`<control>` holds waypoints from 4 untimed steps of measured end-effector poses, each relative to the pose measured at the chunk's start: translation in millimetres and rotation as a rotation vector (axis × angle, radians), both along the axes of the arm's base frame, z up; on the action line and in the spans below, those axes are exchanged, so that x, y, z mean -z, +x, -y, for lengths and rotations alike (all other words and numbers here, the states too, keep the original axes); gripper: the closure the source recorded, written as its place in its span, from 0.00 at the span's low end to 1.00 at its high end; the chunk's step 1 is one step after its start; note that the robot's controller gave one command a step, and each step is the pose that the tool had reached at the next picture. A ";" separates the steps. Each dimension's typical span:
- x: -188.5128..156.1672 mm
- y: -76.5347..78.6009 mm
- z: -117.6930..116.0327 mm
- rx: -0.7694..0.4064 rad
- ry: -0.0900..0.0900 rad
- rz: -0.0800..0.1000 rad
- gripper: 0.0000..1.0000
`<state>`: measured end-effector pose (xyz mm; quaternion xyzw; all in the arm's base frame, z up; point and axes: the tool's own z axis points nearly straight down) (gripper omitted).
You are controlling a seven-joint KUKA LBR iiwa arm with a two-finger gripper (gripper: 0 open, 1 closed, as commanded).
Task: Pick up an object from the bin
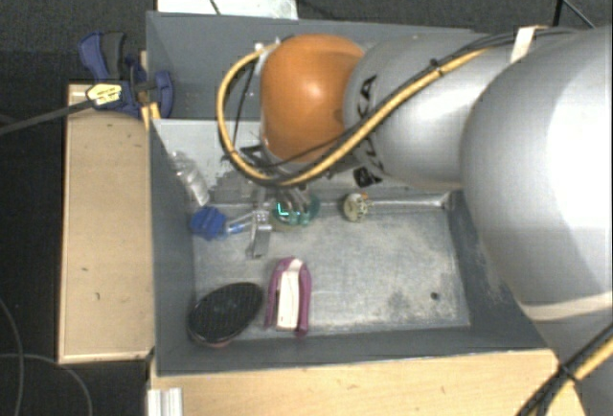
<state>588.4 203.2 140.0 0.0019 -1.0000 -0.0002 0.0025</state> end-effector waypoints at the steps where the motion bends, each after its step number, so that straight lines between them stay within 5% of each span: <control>1: -5.0 2.2 1.0 0.007 0.001 0.008 1.00; 2: -74.0 -3.0 -6.5 -0.002 0.004 0.014 1.00; 3: -16.3 -28.8 3.2 0.148 -0.001 0.002 1.00; 4: -20.7 -32.3 10.5 0.470 -0.002 0.004 1.00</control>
Offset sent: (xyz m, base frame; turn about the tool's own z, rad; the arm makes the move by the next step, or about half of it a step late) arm 0.0000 0.0000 0.0000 0.0000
